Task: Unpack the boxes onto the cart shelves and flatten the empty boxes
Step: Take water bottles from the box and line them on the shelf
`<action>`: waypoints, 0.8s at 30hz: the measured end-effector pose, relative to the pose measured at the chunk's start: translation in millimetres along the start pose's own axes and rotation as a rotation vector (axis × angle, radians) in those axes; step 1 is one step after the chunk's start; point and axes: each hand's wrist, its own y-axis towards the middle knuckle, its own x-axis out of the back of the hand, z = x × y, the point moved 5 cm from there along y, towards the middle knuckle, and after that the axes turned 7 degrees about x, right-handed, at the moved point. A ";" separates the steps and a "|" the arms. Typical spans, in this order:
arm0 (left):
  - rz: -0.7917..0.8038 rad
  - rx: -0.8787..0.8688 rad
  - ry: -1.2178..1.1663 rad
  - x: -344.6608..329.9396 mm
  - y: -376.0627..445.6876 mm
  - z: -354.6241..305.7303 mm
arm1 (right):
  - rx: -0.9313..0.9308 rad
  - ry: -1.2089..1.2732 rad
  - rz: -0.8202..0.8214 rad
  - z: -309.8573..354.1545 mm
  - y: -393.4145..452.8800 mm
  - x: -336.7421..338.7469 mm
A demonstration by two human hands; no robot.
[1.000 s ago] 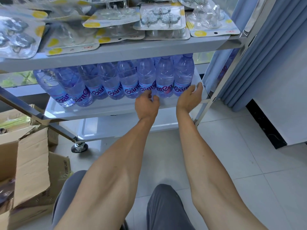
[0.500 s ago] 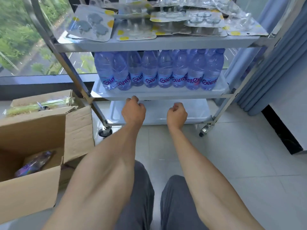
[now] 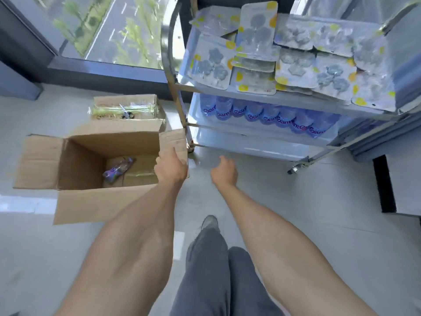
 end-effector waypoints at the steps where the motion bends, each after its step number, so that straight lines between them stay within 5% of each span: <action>1: 0.021 0.031 0.004 19.7 -15.5 10.6 | 0.010 -0.029 0.034 16.0 -19.7 7.3; 12: 0.099 0.262 0.004 203.9 -54.8 123.9 | 0.144 -0.194 0.242 222.7 -137.1 25.9; 24: 0.114 0.322 -0.019 260.7 70.6 230.9 | 0.171 -0.286 0.374 359.2 -104.4 -111.6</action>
